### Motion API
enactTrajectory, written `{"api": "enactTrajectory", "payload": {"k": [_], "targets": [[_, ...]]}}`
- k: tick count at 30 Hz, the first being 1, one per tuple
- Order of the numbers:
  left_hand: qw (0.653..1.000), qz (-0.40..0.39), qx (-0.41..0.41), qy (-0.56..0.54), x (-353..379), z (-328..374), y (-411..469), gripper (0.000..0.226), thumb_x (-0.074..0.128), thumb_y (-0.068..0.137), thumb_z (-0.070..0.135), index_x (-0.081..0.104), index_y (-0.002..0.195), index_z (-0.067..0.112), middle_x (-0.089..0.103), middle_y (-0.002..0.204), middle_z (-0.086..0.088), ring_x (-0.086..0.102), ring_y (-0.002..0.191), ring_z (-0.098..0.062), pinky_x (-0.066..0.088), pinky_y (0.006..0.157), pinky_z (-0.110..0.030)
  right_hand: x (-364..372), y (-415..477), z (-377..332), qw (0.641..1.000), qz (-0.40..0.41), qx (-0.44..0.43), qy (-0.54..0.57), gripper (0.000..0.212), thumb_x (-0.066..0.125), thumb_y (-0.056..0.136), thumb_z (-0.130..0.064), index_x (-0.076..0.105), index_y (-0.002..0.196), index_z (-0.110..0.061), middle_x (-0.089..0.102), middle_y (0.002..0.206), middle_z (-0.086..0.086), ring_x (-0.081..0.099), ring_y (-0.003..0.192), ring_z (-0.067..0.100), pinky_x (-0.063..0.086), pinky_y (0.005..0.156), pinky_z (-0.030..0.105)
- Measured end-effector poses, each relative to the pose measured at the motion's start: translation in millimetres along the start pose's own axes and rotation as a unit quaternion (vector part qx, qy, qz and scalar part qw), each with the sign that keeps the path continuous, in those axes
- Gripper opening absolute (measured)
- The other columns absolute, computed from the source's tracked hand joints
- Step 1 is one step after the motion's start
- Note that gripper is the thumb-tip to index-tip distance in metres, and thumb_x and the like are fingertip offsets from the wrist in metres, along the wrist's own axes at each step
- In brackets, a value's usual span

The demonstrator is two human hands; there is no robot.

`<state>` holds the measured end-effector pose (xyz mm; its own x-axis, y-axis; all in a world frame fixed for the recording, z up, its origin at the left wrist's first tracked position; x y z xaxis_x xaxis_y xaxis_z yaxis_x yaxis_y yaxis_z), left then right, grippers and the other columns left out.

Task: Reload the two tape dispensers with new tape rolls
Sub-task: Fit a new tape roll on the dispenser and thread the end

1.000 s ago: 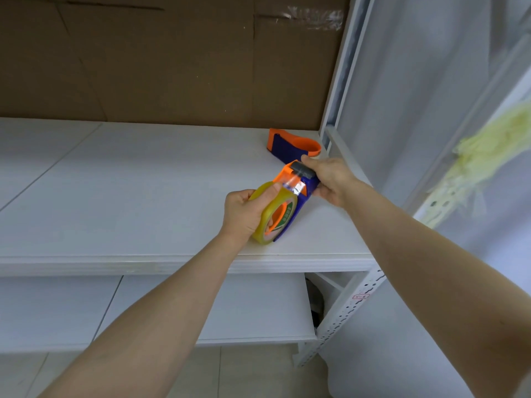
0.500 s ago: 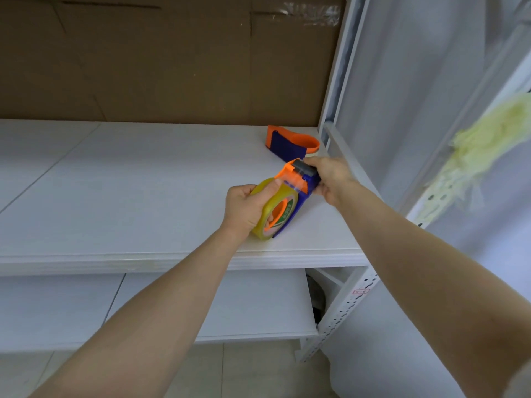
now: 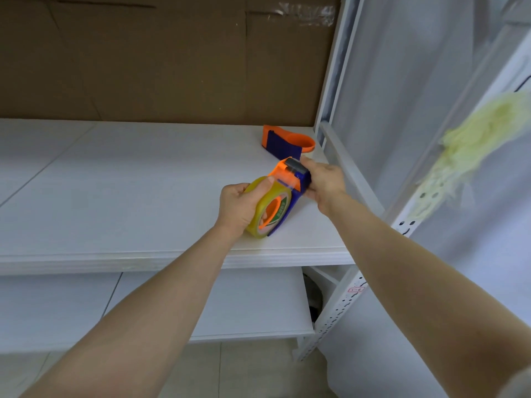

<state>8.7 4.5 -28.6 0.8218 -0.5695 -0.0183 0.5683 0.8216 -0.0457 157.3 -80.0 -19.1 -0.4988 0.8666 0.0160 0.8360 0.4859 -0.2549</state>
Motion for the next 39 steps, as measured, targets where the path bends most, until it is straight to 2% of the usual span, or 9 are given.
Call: {"api": "enactTrajectory", "payload": {"k": [5, 7, 9, 12, 17, 23, 27, 35, 39], "targets": [[0.994, 0.063, -0.061, -0.058, -4, 0, 1, 0.030, 0.067, 0.081, 0.041, 0.057, 0.066, 0.018, 0.062, 0.064, 0.000, 0.060, 0.061, -0.012, 0.049, 0.057, -0.022, -1, -12, 14, 0.985, -0.122, 0.069, 0.101, 0.016, 0.048, 0.091, -0.025, 0.056, 0.095, -0.012, 0.063, 0.106, 0.015, 0.060, 0.101, 0.026, 0.049, 0.096, 0.037], [0.974, 0.109, -0.122, -0.156, -6, -6, 6, 0.034, 0.066, 0.080, 0.043, 0.057, 0.073, 0.010, 0.059, 0.064, -0.003, 0.057, 0.058, -0.016, 0.048, 0.062, -0.025, 1, -20, 24, 0.984, -0.167, 0.056, 0.024, 0.009, 0.052, 0.086, -0.016, 0.058, 0.089, -0.011, 0.062, 0.100, 0.013, 0.057, 0.100, 0.028, 0.044, 0.101, 0.038], [0.947, 0.093, -0.172, -0.254, 4, -12, 11, 0.035, 0.062, 0.081, 0.045, 0.060, 0.083, 0.010, 0.060, 0.062, -0.004, 0.058, 0.052, -0.015, 0.051, 0.065, -0.027, 10, -29, 27, 0.978, -0.197, 0.030, -0.061, 0.034, 0.065, 0.079, -0.020, 0.057, 0.111, -0.009, 0.065, 0.105, 0.010, 0.061, 0.101, 0.025, 0.048, 0.098, 0.039], [0.933, 0.040, -0.193, -0.301, 24, -19, 18, 0.041, 0.051, 0.087, 0.050, 0.066, 0.082, 0.012, 0.069, 0.063, -0.005, 0.066, 0.054, -0.014, 0.057, 0.073, -0.032, 11, -29, 17, 0.967, -0.123, -0.056, -0.216, 0.044, 0.071, 0.077, -0.023, 0.054, 0.115, -0.011, 0.065, 0.112, 0.009, 0.062, 0.103, 0.025, 0.053, 0.092, 0.043], [0.969, 0.029, -0.202, -0.141, 35, -24, 21, 0.050, 0.036, 0.093, 0.054, 0.065, 0.103, 0.014, 0.070, 0.104, -0.011, 0.065, 0.099, -0.026, 0.052, 0.095, -0.042, -5, -20, -7, 0.916, -0.040, -0.118, -0.380, 0.034, 0.059, 0.086, -0.016, 0.052, 0.117, -0.004, 0.060, 0.114, 0.016, 0.058, 0.106, 0.032, 0.052, 0.088, 0.040], [0.985, 0.013, -0.133, 0.111, 22, -19, 32, 0.028, 0.042, 0.092, 0.024, 0.058, 0.074, 0.010, 0.064, 0.098, -0.020, 0.057, 0.090, -0.032, 0.050, 0.090, -0.043, -13, -13, -23, 0.805, -0.067, -0.103, -0.580, 0.032, 0.054, 0.087, -0.014, 0.051, 0.117, -0.003, 0.058, 0.116, 0.018, 0.057, 0.106, 0.031, 0.042, 0.073, 0.029], [0.982, 0.013, -0.116, 0.151, 13, -17, 41, 0.030, 0.050, 0.090, 0.017, 0.043, 0.060, 0.018, 0.055, 0.091, -0.012, 0.048, 0.085, -0.024, 0.041, 0.077, -0.031, -12, -9, -19, 0.764, -0.112, -0.050, -0.634, 0.038, 0.056, 0.090, -0.018, 0.046, 0.123, -0.004, 0.048, 0.101, 0.011, 0.049, 0.091, 0.023, 0.038, 0.073, 0.027], [0.977, 0.003, -0.121, 0.176, 0, -6, 57, 0.028, 0.053, 0.085, 0.011, 0.044, 0.058, 0.014, 0.054, 0.086, -0.010, 0.046, 0.081, -0.023, 0.036, 0.071, -0.027, 0, 2, -38, 0.692, -0.202, 0.023, -0.693, 0.050, 0.071, 0.078, -0.038, 0.043, 0.111, -0.013, 0.051, 0.102, 0.006, 0.055, 0.090, 0.021, 0.047, 0.072, 0.030], [0.976, 0.010, -0.115, 0.183, -16, 4, 71, 0.019, 0.052, 0.087, 0.012, 0.051, 0.068, 0.011, 0.054, 0.088, -0.011, 0.047, 0.083, -0.024, 0.035, 0.073, -0.028, 35, 39, -82, 0.657, -0.135, -0.113, -0.733, 0.036, 0.063, 0.085, -0.032, 0.056, 0.106, -0.004, 0.047, 0.072, 0.001, 0.051, 0.071, 0.019, 0.040, 0.056, 0.026]]}}
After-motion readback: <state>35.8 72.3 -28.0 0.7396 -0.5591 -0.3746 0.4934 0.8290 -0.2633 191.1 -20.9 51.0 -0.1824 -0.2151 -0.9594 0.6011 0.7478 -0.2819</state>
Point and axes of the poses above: each hand's wrist, its own y-axis towards the middle knuckle, its own x-axis out of the palm, z = x × y, the point moved 6 cm from there along y, towards the middle knuckle
